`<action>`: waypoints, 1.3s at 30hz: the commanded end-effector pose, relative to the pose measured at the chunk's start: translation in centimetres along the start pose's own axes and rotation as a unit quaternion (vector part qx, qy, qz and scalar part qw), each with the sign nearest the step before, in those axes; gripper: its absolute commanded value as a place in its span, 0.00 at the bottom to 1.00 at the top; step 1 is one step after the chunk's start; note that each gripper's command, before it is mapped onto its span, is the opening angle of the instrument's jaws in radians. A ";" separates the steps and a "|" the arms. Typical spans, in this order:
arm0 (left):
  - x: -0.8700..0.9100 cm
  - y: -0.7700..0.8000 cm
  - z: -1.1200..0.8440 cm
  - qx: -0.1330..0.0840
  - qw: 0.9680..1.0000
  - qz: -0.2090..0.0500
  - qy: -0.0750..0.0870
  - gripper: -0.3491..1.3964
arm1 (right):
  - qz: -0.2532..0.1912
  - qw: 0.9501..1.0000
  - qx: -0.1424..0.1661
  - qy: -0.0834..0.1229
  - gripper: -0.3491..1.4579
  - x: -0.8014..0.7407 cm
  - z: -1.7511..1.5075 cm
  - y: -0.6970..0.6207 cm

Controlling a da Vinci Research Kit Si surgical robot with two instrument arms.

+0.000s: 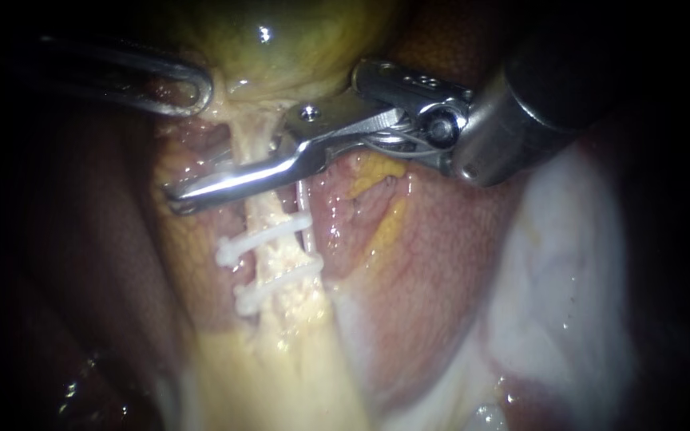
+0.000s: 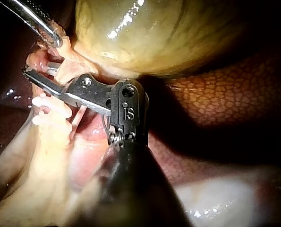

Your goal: Clipping third clip left tube

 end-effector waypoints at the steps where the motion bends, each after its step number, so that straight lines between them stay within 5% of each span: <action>1: 0.00 0.00 0.00 0.000 1.000 0.000 0.000 0.00 | 0.000 1.000 0.000 0.000 0.00 0.00 0.00 0.00; 11: 0.00 0.00 -0.01 0.000 1.000 0.000 0.000 0.00 | -0.013 0.999 -0.023 0.020 0.39 0.01 -0.02 0.04; 18: 0.01 0.00 -0.02 0.001 1.000 0.000 0.000 0.00 | -0.027 0.998 -0.041 0.030 0.45 -0.01 -0.03 0.04; 23: 0.01 0.01 -0.02 0.001 1.000 0.000 0.000 0.00 | -0.040 0.993 -0.103 0.045 0.47 -0.02 -0.05 0.02; 26: 0.01 0.01 -0.02 0.001 1.000 0.000 0.000 0.00 | -0.048 0.988 -0.146 0.017 0.47 0.00 -0.05 0.00; 30: 0.01 0.01 -0.02 0.001 1.000 0.000 0.000 0.00 | -0.070 0.973 -0.208 -0.074 0.47 -0.01 0.00 -0.03; 32: 0.01 0.01 -0.02 0.001 1.000 0.000 0.000 0.00 | -0.076 0.966 -0.225 -0.097 0.47 -0.02 0.04 -0.06; 39: 0.01 0.01 -0.03 0.001 1.000 0.001 0.000 0.00 | -0.106 0.949 -0.267 -0.130 0.47 -0.04 0.21 -0.13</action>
